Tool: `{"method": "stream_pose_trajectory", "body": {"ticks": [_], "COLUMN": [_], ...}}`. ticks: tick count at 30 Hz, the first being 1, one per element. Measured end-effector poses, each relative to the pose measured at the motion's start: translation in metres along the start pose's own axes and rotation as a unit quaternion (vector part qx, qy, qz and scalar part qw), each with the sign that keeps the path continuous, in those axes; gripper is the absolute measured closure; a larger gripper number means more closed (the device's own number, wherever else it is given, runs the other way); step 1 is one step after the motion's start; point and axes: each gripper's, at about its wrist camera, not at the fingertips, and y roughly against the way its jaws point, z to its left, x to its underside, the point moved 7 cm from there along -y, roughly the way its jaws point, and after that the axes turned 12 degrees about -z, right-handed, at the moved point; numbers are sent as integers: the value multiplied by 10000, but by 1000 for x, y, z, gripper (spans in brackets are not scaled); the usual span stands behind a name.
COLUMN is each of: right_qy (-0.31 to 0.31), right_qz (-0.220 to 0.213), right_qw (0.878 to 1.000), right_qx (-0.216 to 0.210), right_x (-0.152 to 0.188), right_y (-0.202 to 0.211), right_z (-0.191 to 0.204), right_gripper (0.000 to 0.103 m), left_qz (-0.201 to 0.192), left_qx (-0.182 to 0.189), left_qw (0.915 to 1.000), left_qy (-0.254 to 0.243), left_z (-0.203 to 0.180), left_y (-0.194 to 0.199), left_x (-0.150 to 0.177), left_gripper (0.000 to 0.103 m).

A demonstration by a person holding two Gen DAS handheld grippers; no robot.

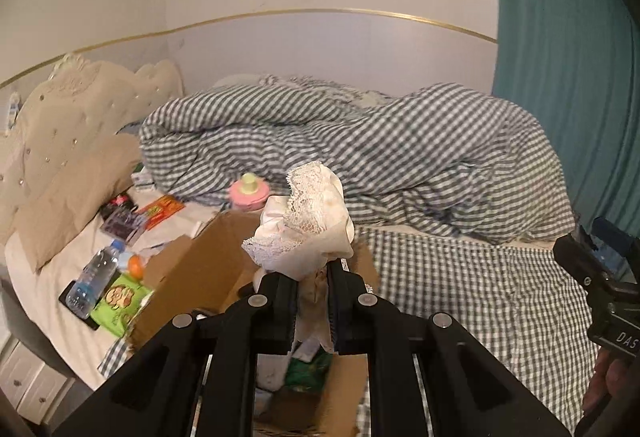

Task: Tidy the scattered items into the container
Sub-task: 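Carry the white scrunchie in the left gripper over the cardboard box, then open the left gripper to drop the scrunchie into the box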

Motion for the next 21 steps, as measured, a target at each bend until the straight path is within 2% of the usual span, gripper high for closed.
{"method": "stream_pose_trajectory", "body": {"ticks": [11, 21], "right_qy": [220, 311], "right_qz": [193, 400], "right_qw": [9989, 9972], "right_qx": [-364, -544], "right_x": [11, 29], "right_y": [-28, -51], "right_z": [58, 86], "right_gripper": [0, 0], "left_qz": [249, 611], "left_qx": [-248, -293], "left_qw": [9991, 9970], "left_qy": [231, 374], "left_z": [53, 80], "left_y": [-15, -40], "left_x": [19, 43], "left_gripper": [91, 91]}}
